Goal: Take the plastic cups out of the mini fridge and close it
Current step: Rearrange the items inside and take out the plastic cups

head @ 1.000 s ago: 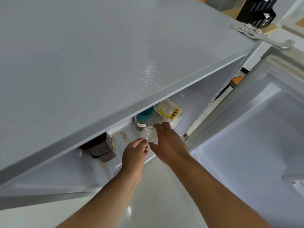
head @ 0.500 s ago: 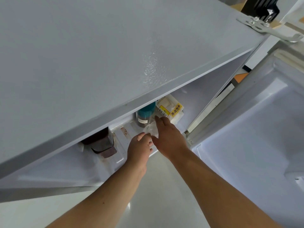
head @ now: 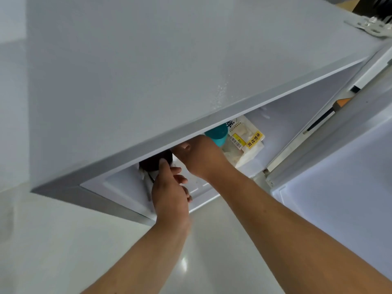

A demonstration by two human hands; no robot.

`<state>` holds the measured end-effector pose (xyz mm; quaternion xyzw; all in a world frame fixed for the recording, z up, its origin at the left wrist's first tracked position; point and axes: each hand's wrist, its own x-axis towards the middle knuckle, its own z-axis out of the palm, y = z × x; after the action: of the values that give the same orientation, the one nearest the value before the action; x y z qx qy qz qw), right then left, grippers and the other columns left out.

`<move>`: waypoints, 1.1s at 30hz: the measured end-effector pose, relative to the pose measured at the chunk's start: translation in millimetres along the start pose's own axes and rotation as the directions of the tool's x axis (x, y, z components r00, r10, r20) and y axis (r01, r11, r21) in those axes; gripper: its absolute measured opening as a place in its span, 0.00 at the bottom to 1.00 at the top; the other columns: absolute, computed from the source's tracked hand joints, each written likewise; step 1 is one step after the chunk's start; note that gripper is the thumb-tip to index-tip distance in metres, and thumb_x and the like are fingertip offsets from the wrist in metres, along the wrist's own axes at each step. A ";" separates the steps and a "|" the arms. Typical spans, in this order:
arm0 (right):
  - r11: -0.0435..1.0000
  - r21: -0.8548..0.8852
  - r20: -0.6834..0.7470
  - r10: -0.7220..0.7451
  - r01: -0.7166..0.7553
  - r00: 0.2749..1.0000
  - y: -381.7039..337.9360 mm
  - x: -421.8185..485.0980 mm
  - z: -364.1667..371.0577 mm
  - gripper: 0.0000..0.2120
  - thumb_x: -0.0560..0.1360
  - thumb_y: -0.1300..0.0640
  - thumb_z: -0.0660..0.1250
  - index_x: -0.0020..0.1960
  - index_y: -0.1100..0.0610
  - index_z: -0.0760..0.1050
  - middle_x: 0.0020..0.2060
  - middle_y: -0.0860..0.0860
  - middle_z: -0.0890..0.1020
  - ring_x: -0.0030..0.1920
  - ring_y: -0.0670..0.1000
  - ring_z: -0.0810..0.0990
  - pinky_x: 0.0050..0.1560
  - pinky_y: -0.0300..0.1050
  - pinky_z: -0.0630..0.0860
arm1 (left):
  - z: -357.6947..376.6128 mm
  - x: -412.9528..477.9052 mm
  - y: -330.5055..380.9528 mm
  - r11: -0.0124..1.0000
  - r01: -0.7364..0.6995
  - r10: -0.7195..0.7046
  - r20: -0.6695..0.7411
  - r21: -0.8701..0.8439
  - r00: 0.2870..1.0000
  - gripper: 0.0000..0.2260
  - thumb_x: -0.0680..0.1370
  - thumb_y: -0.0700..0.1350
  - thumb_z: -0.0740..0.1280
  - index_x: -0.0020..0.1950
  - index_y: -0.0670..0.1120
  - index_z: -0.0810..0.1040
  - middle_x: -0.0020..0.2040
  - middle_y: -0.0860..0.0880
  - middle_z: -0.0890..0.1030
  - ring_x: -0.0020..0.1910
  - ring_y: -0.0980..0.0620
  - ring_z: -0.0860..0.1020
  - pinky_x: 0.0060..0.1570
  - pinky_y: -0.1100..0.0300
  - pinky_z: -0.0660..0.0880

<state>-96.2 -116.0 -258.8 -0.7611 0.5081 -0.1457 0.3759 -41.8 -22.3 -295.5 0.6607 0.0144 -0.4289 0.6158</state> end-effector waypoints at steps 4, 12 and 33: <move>0.995 0.068 0.056 0.071 -0.075 0.996 -4.6 3.1 -0.5 0.14 0.81 0.45 0.65 0.55 0.55 0.79 0.54 0.52 0.84 0.51 0.54 0.83 0.57 0.56 0.81 | 6.3 1.1 7.1 1.000 0.001 -0.001 -0.004 0.020 1.000 0.20 0.80 0.63 0.62 0.41 0.50 0.81 0.33 0.51 0.78 0.31 0.51 0.73 0.32 0.57 0.70; 0.989 0.130 -0.054 0.078 -0.070 0.996 -4.2 -5.4 -27.1 0.09 0.81 0.55 0.65 0.48 0.58 0.81 0.44 0.52 0.85 0.46 0.52 0.84 0.49 0.48 0.80 | 21.8 -15.3 14.4 0.988 -0.143 0.132 0.156 0.064 0.979 0.17 0.82 0.54 0.64 0.36 0.57 0.84 0.36 0.53 0.84 0.30 0.56 0.75 0.25 0.66 0.71; 0.936 -0.145 -0.118 0.307 -0.322 0.945 86.4 18.5 26.8 0.06 0.81 0.51 0.66 0.51 0.52 0.78 0.38 0.47 0.79 0.41 0.49 0.81 0.47 0.43 0.80 | 33.8 43.6 -61.2 0.953 0.235 -0.280 0.251 0.193 0.927 0.12 0.82 0.56 0.66 0.49 0.50 0.82 0.33 0.55 0.82 0.23 0.58 0.73 0.35 0.60 0.74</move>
<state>-129.2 -138.3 -342.1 -0.6905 0.6505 -0.0772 0.3069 -66.3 -57.7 -365.7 0.6342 -0.0188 -0.5935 0.4952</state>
